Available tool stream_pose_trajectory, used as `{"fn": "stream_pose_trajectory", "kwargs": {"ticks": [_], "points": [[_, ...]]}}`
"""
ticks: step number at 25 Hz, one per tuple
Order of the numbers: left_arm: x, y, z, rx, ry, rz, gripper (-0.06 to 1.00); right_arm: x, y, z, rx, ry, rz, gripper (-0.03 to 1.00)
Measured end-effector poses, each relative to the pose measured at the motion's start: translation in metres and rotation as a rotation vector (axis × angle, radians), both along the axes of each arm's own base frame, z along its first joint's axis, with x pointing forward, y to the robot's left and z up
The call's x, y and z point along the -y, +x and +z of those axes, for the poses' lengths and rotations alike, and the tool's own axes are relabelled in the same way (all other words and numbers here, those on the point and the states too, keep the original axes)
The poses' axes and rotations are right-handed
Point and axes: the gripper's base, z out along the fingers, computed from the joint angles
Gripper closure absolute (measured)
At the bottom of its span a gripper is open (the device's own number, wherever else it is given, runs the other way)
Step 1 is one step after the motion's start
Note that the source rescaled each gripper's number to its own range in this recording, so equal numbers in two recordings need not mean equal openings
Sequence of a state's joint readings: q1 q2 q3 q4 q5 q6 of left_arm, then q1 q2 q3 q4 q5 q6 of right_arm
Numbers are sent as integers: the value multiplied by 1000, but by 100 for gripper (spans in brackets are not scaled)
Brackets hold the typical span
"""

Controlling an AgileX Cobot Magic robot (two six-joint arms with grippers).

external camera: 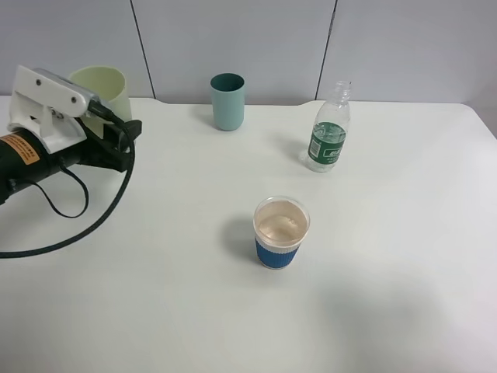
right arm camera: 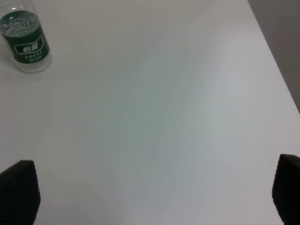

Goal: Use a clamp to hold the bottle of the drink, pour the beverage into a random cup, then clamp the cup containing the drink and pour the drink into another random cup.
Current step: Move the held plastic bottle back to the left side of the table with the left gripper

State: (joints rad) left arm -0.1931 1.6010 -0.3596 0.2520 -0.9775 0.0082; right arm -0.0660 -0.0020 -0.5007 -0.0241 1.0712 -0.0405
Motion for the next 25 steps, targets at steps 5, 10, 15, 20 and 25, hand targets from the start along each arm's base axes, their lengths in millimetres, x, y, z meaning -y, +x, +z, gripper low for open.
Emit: {"fn": "stream_pose_trajectory", "kwargs": {"ticks": [5,10,15,20,25], "points": [[-17,6,-8,-16,-91,17,91,0,0,0,0,0,0,-3],[-28,11,-27,-41,-137,29,91,0,0,0,0,0,0,-3],[-30,13,-48,-100,-137,33,91,0,0,0,0,0,0,-3],[-30,12,-64,-126,-57,17,91,0,0,0,0,0,0,-3],[-29,12,-79,-163,-25,2,91,0,0,0,0,0,0,-3]]}}
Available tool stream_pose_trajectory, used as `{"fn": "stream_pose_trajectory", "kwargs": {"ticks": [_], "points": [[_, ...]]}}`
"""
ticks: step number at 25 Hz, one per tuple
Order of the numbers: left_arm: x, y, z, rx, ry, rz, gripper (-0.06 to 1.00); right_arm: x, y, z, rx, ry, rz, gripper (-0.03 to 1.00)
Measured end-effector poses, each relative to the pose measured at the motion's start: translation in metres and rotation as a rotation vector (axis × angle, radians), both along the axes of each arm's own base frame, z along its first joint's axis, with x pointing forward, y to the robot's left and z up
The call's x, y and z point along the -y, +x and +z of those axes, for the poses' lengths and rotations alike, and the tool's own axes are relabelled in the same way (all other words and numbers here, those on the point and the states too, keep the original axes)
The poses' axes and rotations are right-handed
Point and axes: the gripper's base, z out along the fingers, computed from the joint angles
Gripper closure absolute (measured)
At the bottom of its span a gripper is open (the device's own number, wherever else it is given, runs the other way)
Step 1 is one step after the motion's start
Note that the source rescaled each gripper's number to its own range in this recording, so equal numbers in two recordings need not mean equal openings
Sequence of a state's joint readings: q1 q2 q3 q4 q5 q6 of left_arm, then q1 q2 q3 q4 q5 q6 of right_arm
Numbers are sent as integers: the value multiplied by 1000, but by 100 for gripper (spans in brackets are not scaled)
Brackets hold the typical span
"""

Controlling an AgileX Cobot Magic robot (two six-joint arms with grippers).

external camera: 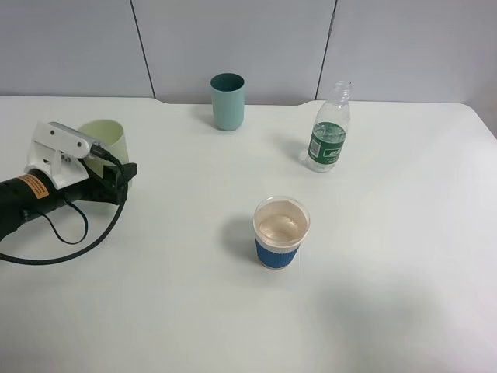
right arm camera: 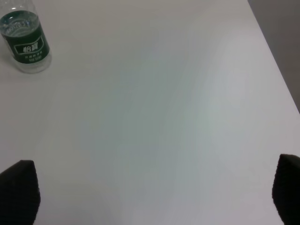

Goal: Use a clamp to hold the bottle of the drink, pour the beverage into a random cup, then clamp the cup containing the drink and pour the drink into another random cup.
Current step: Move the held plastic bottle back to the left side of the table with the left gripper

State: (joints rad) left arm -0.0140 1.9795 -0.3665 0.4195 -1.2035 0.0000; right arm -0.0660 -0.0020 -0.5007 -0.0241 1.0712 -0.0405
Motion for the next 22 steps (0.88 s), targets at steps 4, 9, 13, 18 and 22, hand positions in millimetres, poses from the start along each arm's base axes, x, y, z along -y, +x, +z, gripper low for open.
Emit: {"fn": "stream_pose_trajectory", "kwargs": {"ticks": [4,9,13,18,22], "points": [[2,4,-13,-33,1,-29,91,0,0,0,0,0,0,-3],[5,10,-20,-26,-14,-61,91,0,0,0,0,0,0,-3],[6,11,-21,-21,-22,-65,91,0,0,0,0,0,0,-3],[6,12,-21,-18,-24,-66,91,0,0,0,0,0,0,-3],[6,12,-21,-18,-24,-66,91,0,0,0,0,0,0,-3]]}}
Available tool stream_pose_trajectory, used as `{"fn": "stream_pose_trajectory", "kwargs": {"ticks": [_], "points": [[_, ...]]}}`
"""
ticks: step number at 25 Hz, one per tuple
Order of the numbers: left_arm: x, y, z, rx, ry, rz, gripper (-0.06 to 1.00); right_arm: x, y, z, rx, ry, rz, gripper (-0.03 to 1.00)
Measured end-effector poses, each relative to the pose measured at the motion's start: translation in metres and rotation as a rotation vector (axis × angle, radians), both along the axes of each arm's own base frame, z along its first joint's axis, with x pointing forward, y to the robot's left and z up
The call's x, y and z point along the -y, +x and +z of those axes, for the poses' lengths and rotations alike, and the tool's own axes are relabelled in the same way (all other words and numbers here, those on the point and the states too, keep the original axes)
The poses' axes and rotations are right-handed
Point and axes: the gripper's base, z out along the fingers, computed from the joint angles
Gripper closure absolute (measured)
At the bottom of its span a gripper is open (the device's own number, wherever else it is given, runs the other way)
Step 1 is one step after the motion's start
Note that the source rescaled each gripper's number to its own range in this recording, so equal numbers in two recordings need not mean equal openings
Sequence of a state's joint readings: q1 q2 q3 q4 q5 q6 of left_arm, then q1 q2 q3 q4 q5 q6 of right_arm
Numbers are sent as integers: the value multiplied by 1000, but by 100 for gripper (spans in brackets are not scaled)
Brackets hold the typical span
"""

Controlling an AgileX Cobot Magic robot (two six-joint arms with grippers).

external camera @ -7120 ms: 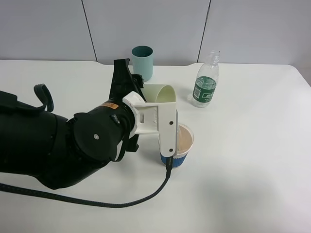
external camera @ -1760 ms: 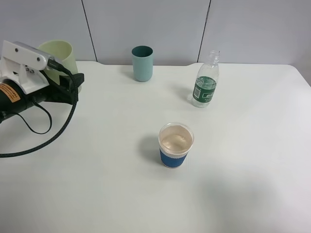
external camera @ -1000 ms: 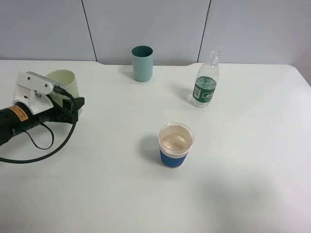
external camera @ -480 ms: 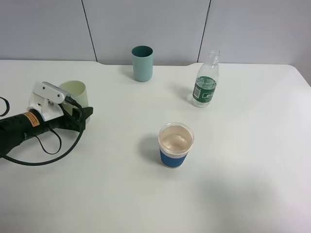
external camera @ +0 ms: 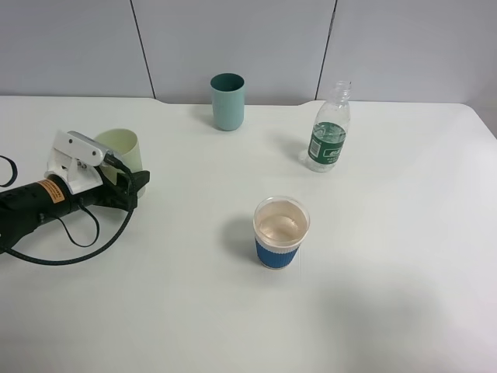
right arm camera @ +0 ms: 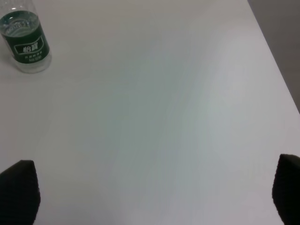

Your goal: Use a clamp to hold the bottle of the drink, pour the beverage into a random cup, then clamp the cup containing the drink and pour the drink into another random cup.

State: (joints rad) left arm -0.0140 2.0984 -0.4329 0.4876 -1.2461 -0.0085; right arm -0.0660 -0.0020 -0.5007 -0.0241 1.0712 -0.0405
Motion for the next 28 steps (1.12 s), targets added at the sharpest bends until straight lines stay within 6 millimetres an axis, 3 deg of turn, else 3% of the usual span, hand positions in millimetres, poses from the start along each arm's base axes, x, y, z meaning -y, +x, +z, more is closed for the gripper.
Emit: {"fn": "stream_pose_trajectory", "kwargs": {"ticks": [2,3,6,8,11,17,28], "points": [[0,0,0,0,-1,0,90,0,0,0,0,0,0,-3],[0,0,-1,-6,1,0,81,0,0,0,0,0,0,-3],[0,-1,-1,-33,-18,5,32,0,0,0,0,0,0,-3],[1,-1,3,-29,-32,1,16,0,0,0,0,0,0,-3],[1,-8,14,-10,-40,-4,11,0,0,0,0,0,0,-3],[1,-36,46,51,-41,-4,10,0,0,0,0,0,0,-3],[-1,-82,132,359,-120,22,10,0,0,0,0,0,0,-3]]}}
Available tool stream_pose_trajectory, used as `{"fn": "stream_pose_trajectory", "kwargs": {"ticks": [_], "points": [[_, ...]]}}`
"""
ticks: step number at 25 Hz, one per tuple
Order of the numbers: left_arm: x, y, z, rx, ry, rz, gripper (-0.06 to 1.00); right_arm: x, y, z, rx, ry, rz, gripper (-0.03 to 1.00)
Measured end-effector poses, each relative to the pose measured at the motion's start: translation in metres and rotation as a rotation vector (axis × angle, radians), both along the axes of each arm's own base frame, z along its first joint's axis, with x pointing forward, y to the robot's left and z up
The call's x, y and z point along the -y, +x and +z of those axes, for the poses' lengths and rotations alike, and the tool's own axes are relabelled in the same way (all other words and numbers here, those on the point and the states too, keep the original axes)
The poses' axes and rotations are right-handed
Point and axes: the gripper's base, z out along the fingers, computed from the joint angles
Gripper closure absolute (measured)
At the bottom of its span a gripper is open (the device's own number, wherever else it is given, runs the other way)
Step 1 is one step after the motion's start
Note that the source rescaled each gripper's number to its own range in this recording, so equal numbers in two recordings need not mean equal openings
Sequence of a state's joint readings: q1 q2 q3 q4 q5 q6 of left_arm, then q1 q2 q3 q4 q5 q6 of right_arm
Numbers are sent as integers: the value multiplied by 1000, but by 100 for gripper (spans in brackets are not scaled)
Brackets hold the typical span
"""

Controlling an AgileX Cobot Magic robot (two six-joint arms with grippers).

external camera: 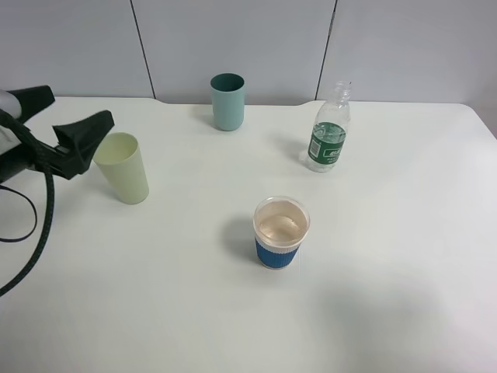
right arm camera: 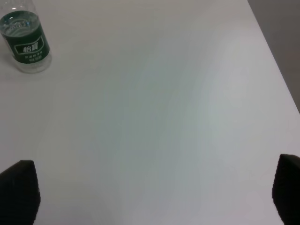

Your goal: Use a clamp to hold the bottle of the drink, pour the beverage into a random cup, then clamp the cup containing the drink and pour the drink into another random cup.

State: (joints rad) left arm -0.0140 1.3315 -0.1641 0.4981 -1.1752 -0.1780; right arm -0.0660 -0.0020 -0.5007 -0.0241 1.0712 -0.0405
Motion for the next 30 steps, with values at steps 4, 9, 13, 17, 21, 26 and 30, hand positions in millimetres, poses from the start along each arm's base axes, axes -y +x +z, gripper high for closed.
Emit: {"fn": "stream_pose_trajectory", "kwargs": {"ticks": [4,9,13,17,21,26,30], "points": [[-6,-13,21,38,10,75,10,0,0,0,0,0,0,-3],[-17,-22,49,13,23,200,10,0,0,0,0,0,0,-3],[-28,-25,79,-77,-11,319,9,0,0,0,0,0,0,-3],[-39,-37,106,-179,-82,441,9,0,0,0,0,0,0,-3],[-45,-53,128,-241,-88,505,9,0,0,0,0,0,0,-3],[-50,-78,151,-266,22,550,9,0,0,0,0,0,0,-3],[-53,-103,163,-267,97,573,7,0,0,0,0,0,0,-3]]}}
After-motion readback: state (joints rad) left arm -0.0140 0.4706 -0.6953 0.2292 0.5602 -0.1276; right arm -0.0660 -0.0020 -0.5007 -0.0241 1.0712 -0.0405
